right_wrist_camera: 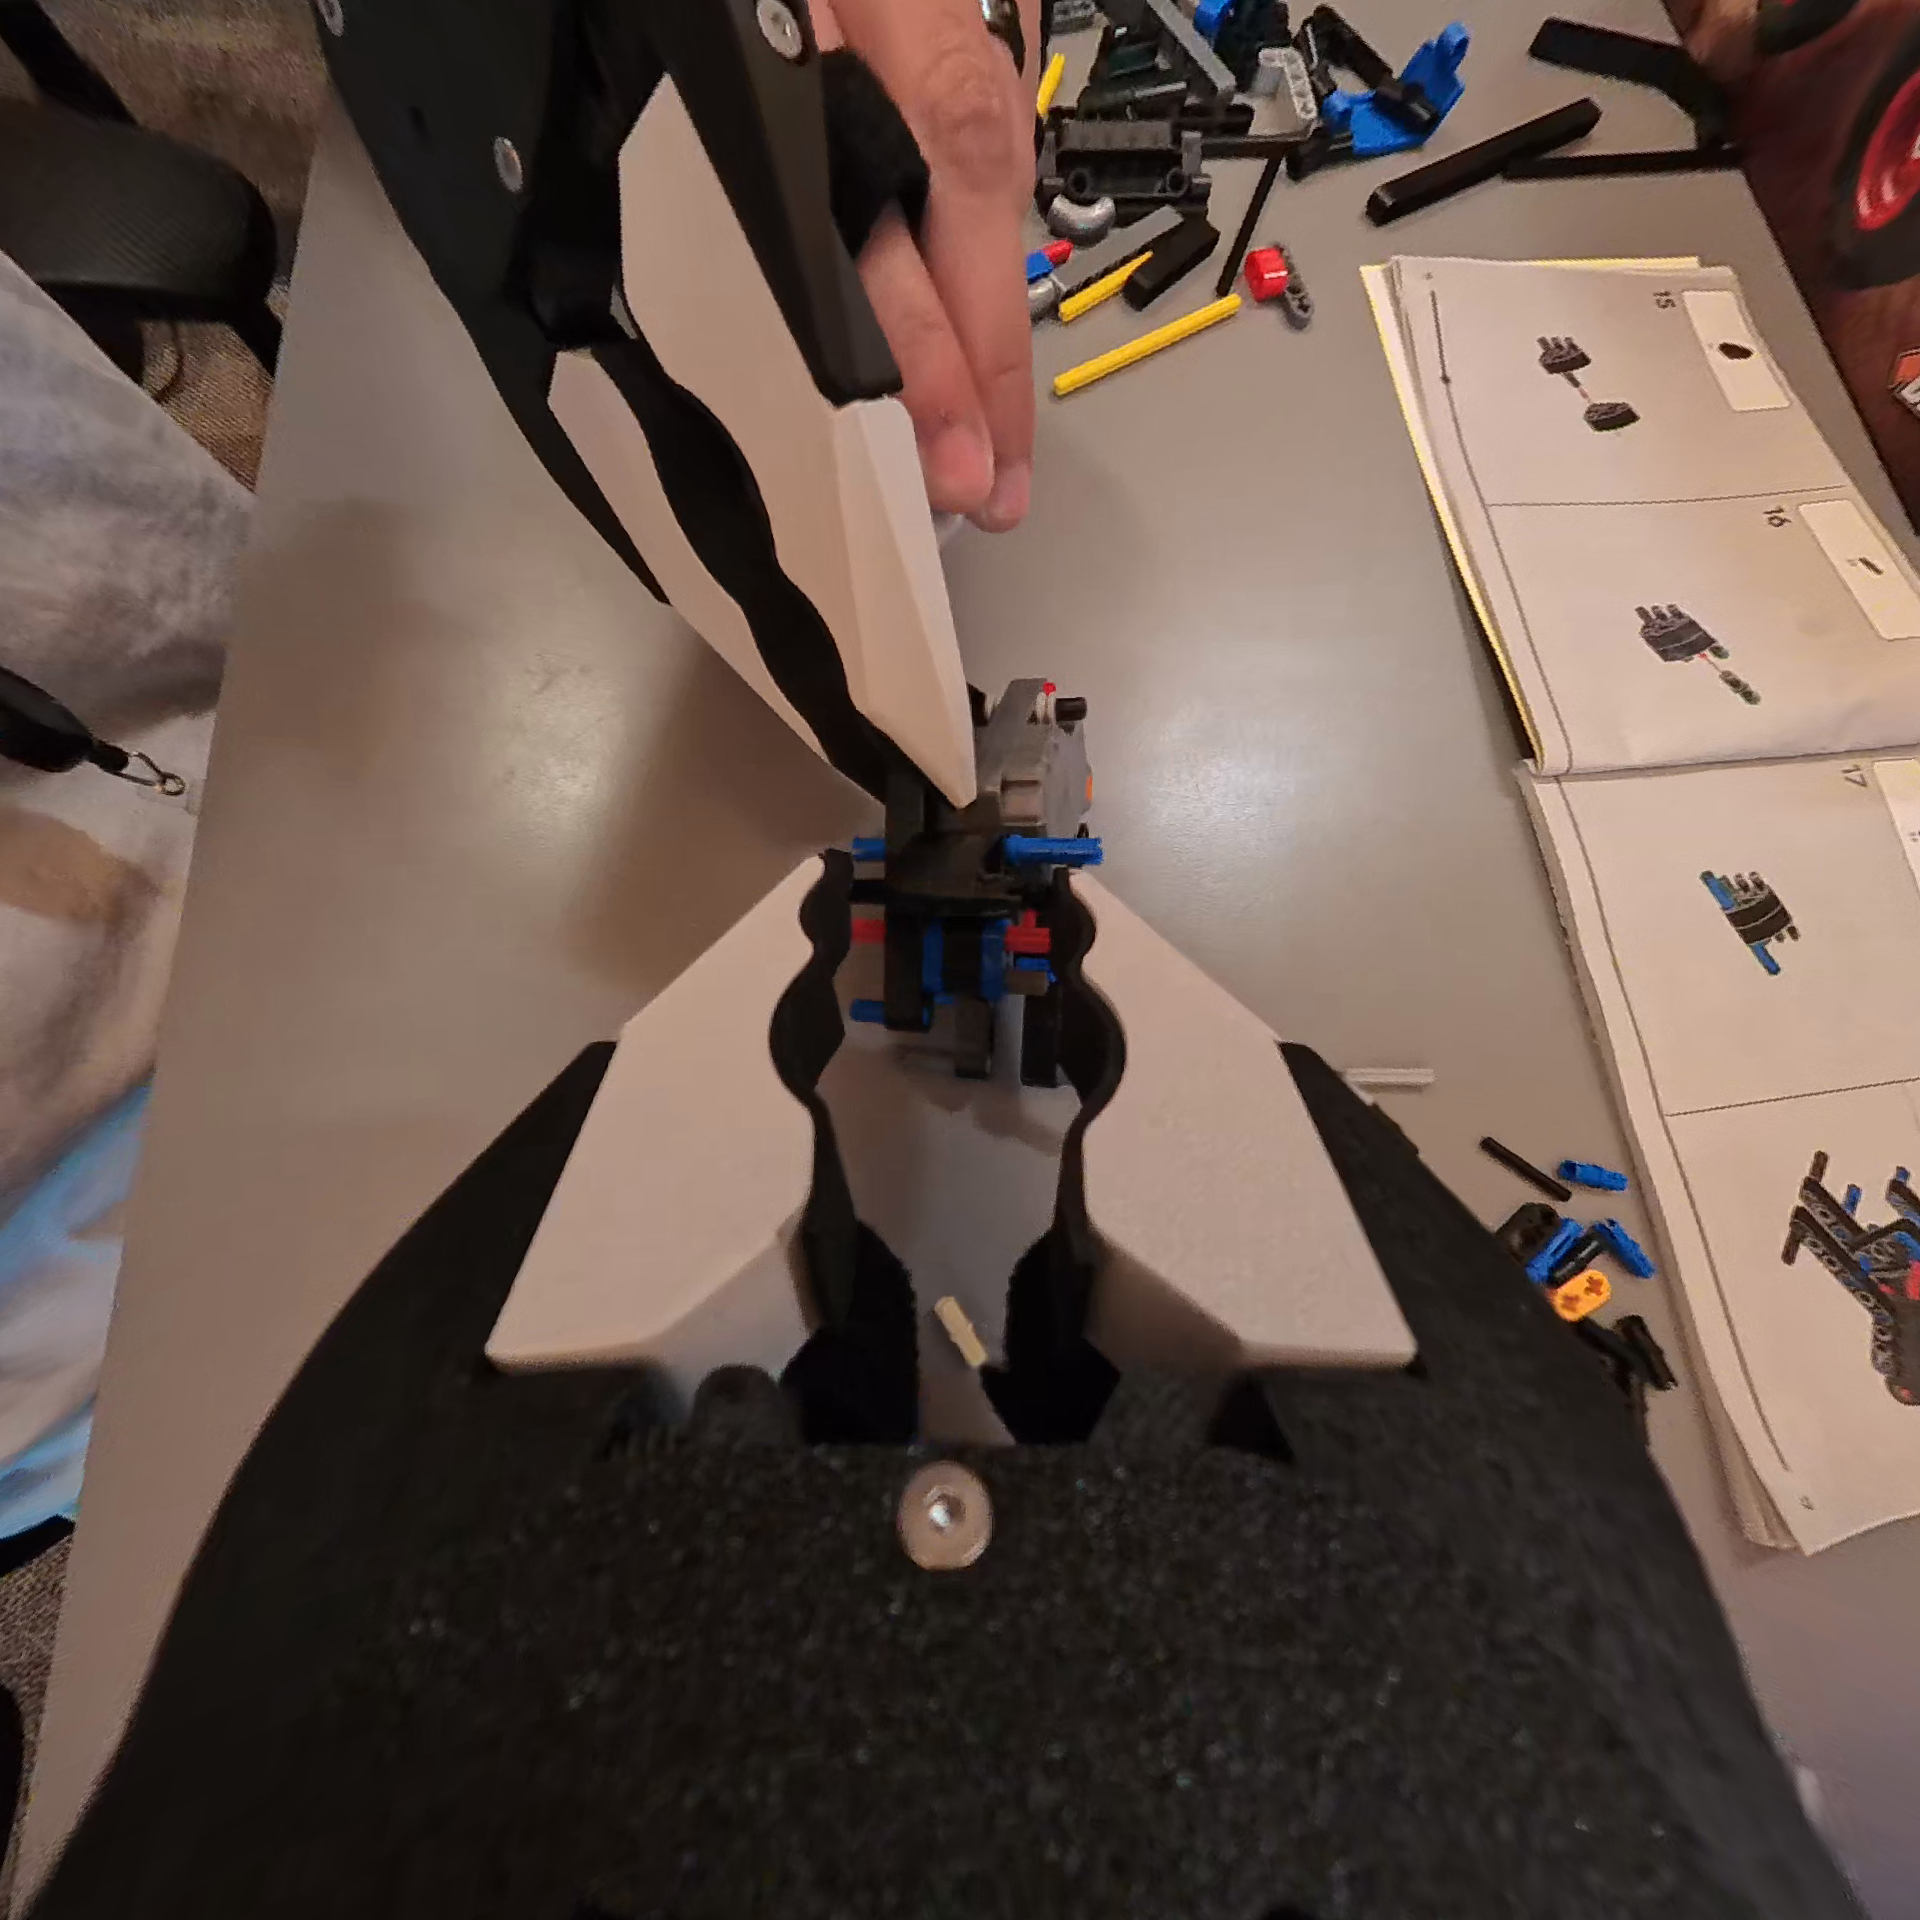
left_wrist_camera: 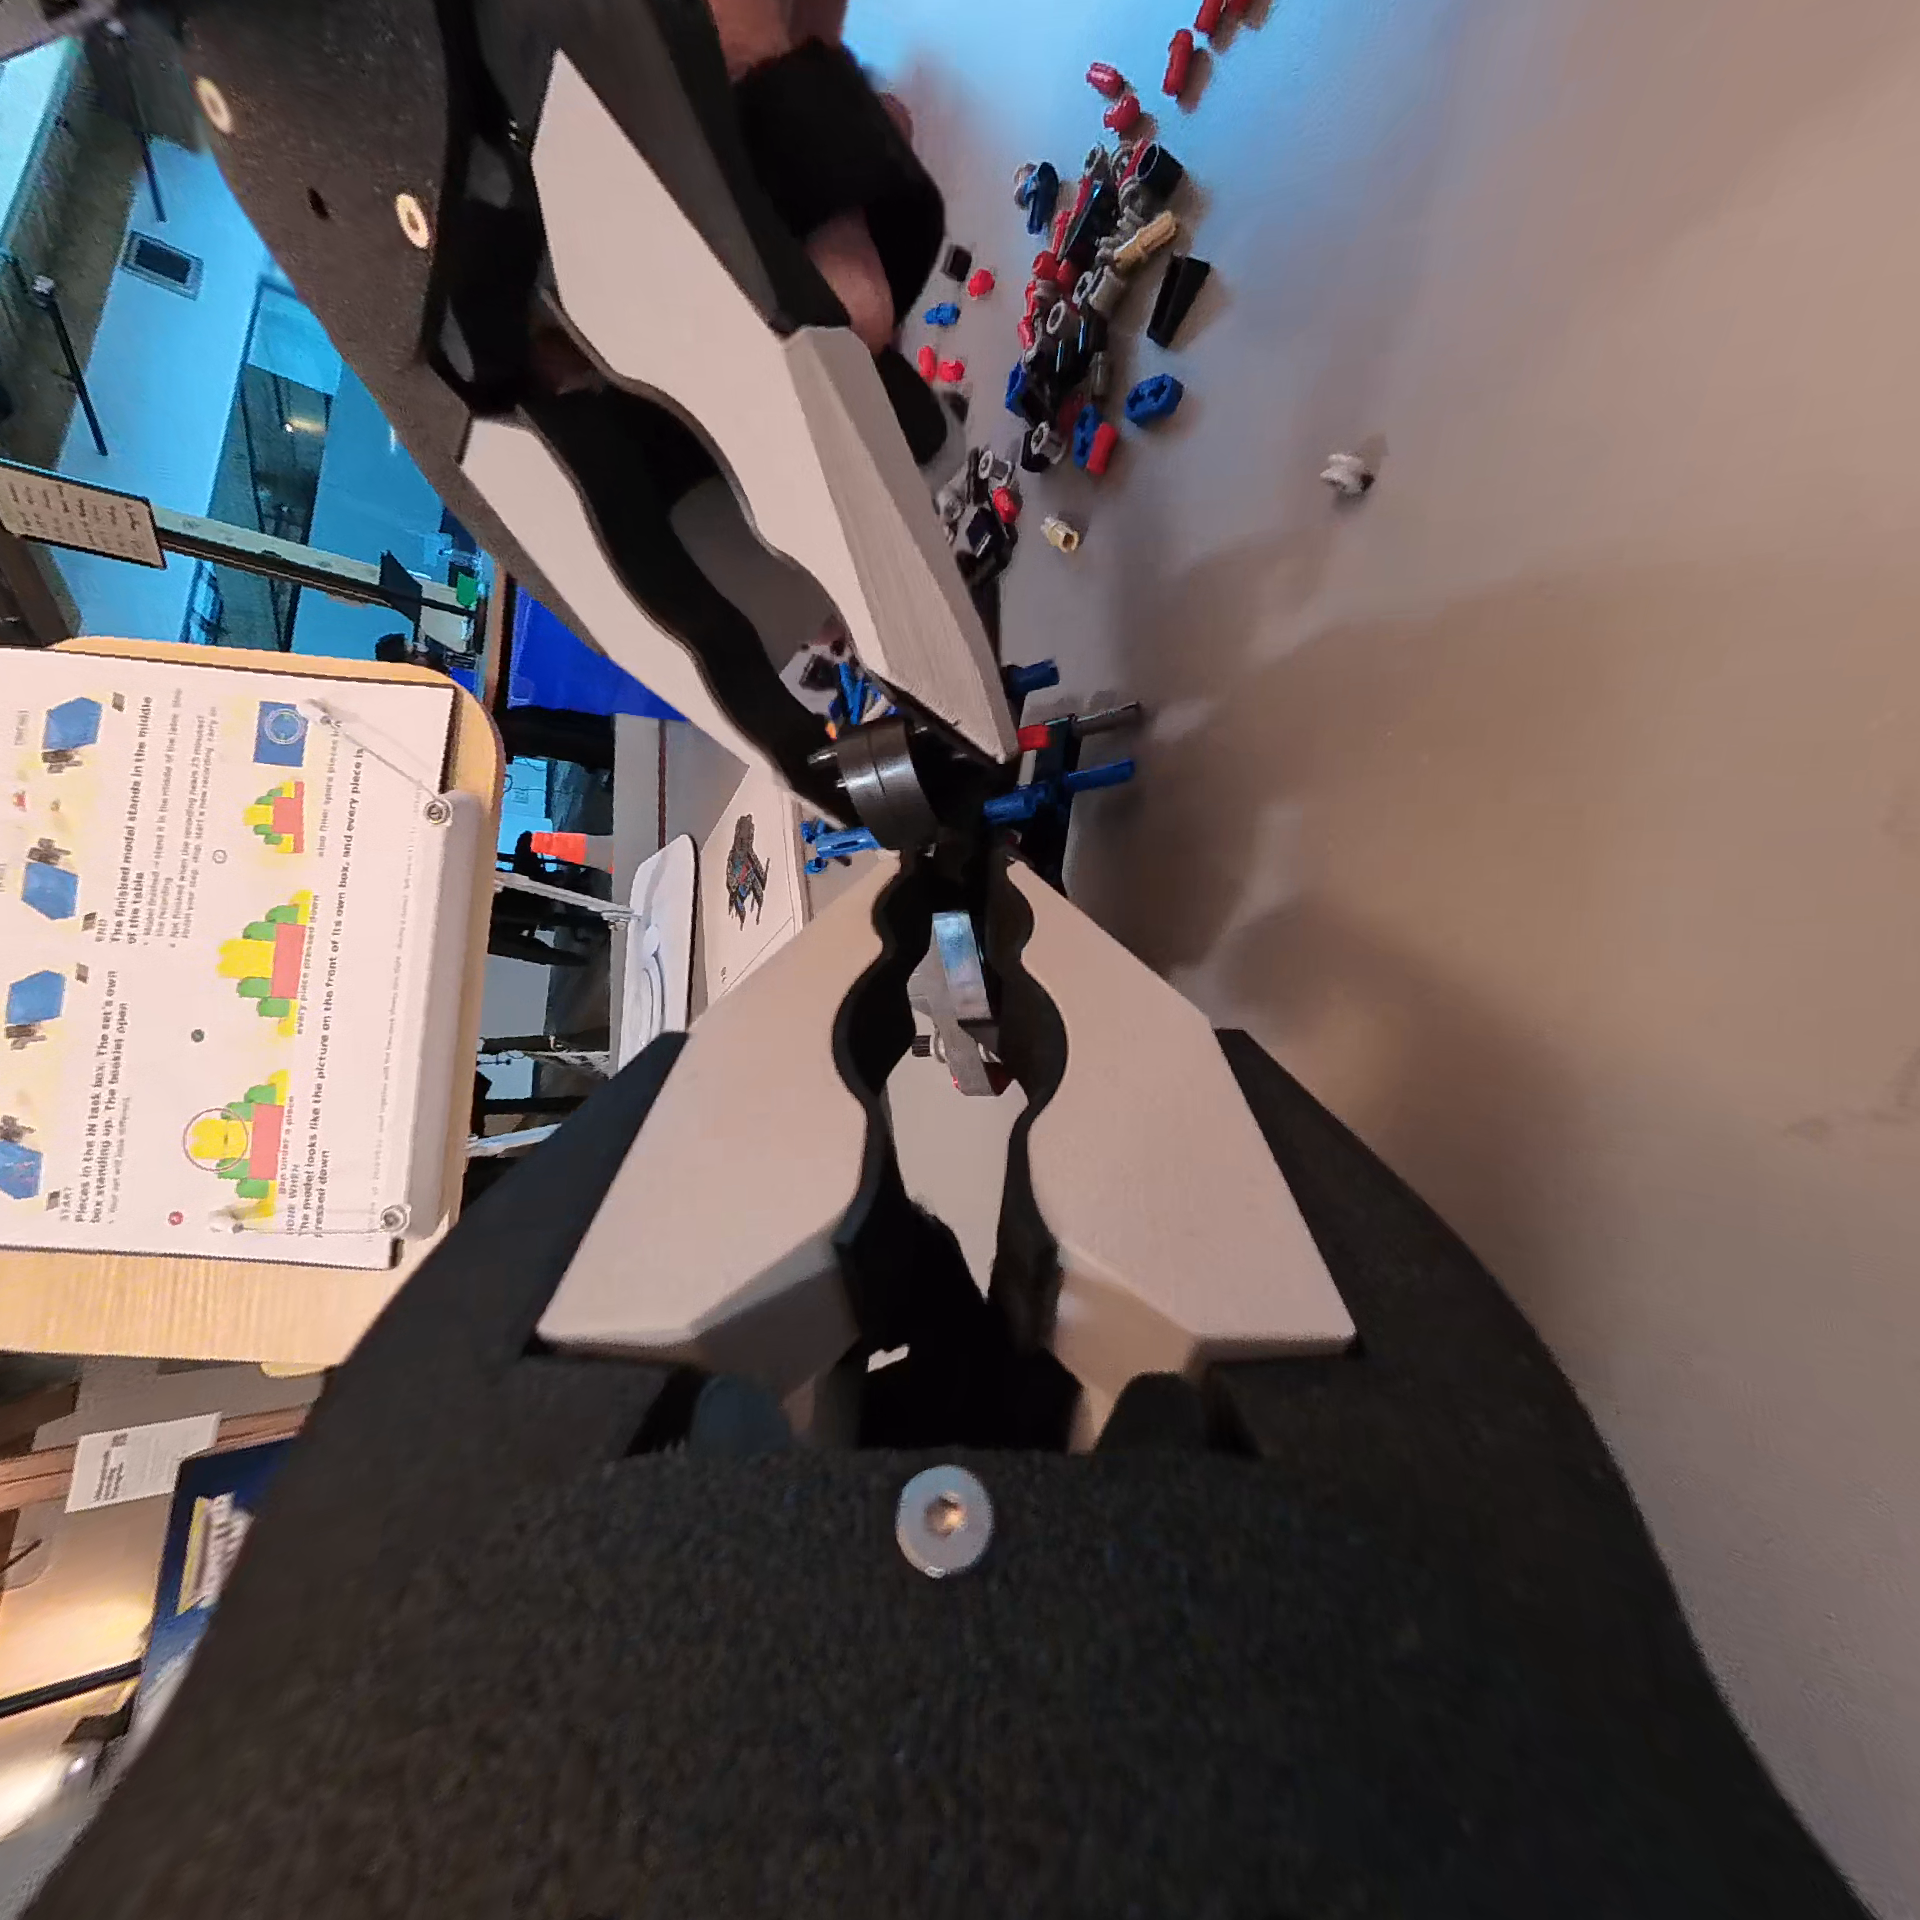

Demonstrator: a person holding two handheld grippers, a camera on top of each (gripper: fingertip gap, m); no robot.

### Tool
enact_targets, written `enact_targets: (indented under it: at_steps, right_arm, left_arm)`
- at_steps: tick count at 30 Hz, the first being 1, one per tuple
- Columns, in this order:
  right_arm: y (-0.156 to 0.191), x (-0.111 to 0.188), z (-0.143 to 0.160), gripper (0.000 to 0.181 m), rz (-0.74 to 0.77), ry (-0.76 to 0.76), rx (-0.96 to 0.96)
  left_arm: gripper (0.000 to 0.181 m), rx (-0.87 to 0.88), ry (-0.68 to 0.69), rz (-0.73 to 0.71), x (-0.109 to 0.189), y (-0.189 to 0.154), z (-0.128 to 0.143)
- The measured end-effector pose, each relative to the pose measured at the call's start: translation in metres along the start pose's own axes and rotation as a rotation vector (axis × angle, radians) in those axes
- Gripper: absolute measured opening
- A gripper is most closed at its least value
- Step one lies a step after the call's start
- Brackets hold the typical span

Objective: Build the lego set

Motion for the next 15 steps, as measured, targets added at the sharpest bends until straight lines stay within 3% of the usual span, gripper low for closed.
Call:
enact_targets:
  at_steps: [5, 15]
  right_arm:
    - [-0.0014, -0.0017, 0.0007, 0.037, -0.005, 0.045, -0.015]
    - [-0.002, -0.0032, 0.0038, 0.036, -0.011, -0.003, -0.113]
  left_arm:
    - [0.009, -0.028, 0.026, -0.013, -0.0009, 0.0004, 0.0019]
    - [0.009, -0.037, 0.04, -0.011, -0.0032, -0.0006, 0.0032]
Point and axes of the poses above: each gripper's, where its closed fingertips meet, x back along the fingers, z out of its underside, y = z × x across the jaws, the point moved 3 cm from there along x, back along the fingers, and after that the axes turned 5 degrees about z, right-handed, at the moved point
